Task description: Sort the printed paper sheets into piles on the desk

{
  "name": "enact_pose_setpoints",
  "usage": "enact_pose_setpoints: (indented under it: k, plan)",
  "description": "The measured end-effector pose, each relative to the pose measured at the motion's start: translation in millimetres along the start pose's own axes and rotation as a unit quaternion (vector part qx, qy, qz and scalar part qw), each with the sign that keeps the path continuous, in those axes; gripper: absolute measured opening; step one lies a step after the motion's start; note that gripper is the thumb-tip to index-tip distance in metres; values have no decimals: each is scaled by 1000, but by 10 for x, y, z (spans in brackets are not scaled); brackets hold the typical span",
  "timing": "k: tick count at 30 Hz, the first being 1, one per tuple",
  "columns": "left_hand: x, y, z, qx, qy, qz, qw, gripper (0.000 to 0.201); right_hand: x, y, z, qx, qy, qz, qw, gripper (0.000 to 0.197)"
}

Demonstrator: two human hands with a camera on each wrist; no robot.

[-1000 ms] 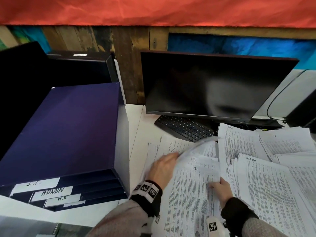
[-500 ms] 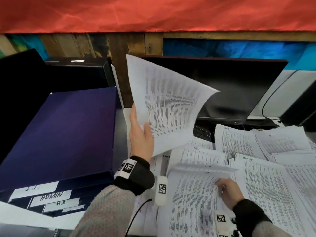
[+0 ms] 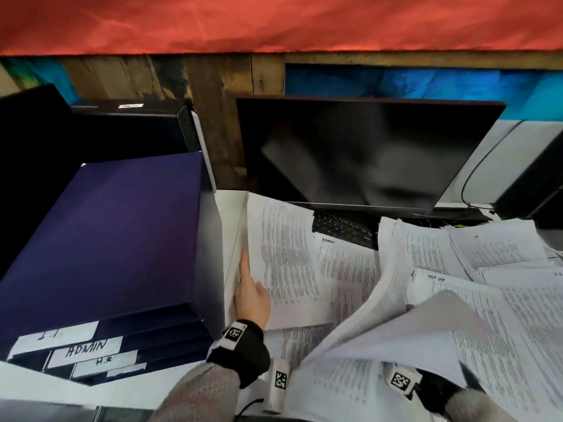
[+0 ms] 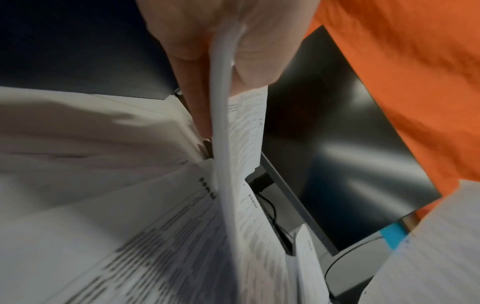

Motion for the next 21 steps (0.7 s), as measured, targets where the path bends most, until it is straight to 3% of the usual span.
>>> enact_pose_setpoints:
  k: [1, 2, 3, 4, 7, 10, 12, 13, 15, 16, 18, 21]
  plan:
    - [44, -30, 32, -4, 2, 19, 1000, 80, 221, -440, -59, -97, -56, 196, 974, 45]
    - [60, -96, 132, -2, 7, 52, 999, 79, 378, -423, -4, -77, -24, 248, 965, 40]
    - [91, -147, 239, 1, 17, 81, 997, 75, 366, -391, 47, -68, 12, 240, 968, 28]
    - [116, -211, 335, 7, 28, 109, 994, 71, 396, -350, 126, -106, 39, 280, 953, 26]
    - [282, -430, 493, 34, 56, 198, 978, 60, 575, -295, 213, -150, 18, 301, 942, 40]
    - [475, -581, 531, 71, 74, 268, 958, 46, 693, -425, 253, -67, 59, 295, 951, 42]
    - [507, -613, 559, 101, 123, 276, 948, 38, 761, -463, 266, -39, 81, 287, 954, 45]
    - [533, -616, 569, 98, 155, 277, 943, 38, 789, -498, 274, -24, 93, 293, 951, 40]
    - [545, -632, 653, 83, 202, 276, 936, 60, 832, -615, 253, 16, 102, 311, 945, 29]
    - [536, -660, 681, 72, 202, 283, 935, 66, 856, -672, 245, 27, 106, 326, 939, 25]
    - [526, -724, 666, 36, 165, 299, 939, 60, 796, -747, 195, 55, 113, 326, 937, 25]
    - [493, -784, 535, 50, 114, 315, 941, 56, 521, -697, 137, 26, 108, 274, 955, 49]
Point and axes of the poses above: each hand's wrist, its own x-axis away from the middle knuckle, its own y-axis out of the back of the hand, z = x × y, the point moved 10 cm from there along -x, towards the middle knuckle, and after that the axes turned 11 degrees about x, right-handed, at the moved point
